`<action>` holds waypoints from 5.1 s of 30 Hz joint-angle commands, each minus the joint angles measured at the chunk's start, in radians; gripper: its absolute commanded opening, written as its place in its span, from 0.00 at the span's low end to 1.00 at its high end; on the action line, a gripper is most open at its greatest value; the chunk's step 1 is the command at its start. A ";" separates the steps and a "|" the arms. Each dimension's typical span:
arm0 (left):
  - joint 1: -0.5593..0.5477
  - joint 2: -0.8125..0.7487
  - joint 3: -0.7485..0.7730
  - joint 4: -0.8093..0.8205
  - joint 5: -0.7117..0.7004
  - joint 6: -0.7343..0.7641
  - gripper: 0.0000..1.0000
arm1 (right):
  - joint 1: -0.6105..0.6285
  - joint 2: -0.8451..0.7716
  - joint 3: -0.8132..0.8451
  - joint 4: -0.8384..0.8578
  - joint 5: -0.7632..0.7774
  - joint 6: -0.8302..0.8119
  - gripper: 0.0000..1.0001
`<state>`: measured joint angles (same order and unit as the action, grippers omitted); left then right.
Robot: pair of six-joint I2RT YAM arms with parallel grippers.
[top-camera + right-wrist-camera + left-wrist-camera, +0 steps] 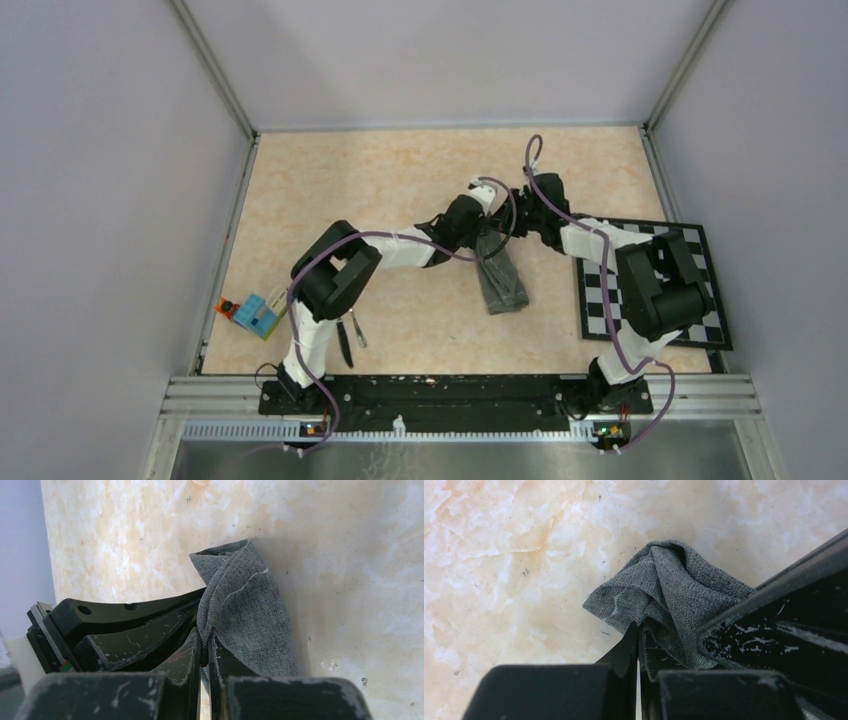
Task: Fold the napkin into a case and place the utensils inside
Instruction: Grasp the top corner of the smaller rectangle folded napkin from the folded napkin.
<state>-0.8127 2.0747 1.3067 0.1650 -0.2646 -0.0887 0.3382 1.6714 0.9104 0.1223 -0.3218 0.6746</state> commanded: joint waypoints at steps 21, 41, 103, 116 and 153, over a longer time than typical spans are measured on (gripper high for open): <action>0.096 -0.155 -0.272 0.405 0.321 -0.293 0.00 | 0.058 0.124 -0.046 0.285 -0.003 0.146 0.17; 0.115 -0.164 -0.313 0.401 0.341 -0.306 0.00 | 0.022 0.020 -0.003 0.125 -0.078 -0.076 0.36; 0.156 -0.213 -0.348 0.364 0.409 -0.337 0.00 | 0.023 0.079 -0.039 0.303 -0.227 -0.033 0.35; 0.155 -0.219 -0.340 0.367 0.419 -0.356 0.00 | 0.079 0.150 0.030 0.221 -0.088 -0.085 0.03; 0.215 -0.263 -0.471 0.393 0.403 -0.449 0.00 | 0.044 0.226 -0.146 0.659 -0.353 0.207 0.31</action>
<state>-0.6079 1.8481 0.8677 0.5480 0.1352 -0.5373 0.4019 2.0048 0.7753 0.8356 -0.5877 0.9493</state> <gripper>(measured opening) 0.004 0.280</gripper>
